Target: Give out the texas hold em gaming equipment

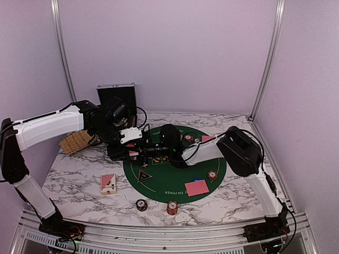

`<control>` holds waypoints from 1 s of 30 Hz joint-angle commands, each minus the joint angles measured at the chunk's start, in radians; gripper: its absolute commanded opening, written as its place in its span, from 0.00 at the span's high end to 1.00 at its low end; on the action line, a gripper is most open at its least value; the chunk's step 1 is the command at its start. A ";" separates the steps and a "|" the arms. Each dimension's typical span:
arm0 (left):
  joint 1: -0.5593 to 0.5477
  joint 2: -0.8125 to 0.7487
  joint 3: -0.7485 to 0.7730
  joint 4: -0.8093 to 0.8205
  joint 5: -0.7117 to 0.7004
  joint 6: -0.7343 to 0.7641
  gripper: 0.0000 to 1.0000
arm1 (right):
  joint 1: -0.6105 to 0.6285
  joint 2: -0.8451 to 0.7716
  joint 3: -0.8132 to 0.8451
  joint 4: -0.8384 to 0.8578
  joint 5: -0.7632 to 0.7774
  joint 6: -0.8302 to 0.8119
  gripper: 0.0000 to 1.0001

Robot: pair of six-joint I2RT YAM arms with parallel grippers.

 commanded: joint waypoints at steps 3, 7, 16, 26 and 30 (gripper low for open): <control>-0.004 -0.014 0.022 0.003 0.015 -0.007 1.00 | -0.041 -0.066 -0.087 -0.016 0.036 -0.032 0.27; -0.004 -0.014 0.021 0.003 0.015 -0.007 1.00 | -0.051 -0.090 -0.118 0.002 0.033 -0.029 0.29; -0.004 -0.012 0.021 0.003 0.014 -0.008 1.00 | -0.065 -0.144 -0.171 0.030 0.018 -0.033 0.43; -0.004 -0.014 0.021 0.003 0.007 -0.007 1.00 | -0.088 -0.209 -0.236 0.021 0.019 -0.062 0.58; -0.004 -0.011 0.022 0.003 0.007 -0.008 1.00 | -0.092 -0.232 -0.245 0.014 0.017 -0.070 0.64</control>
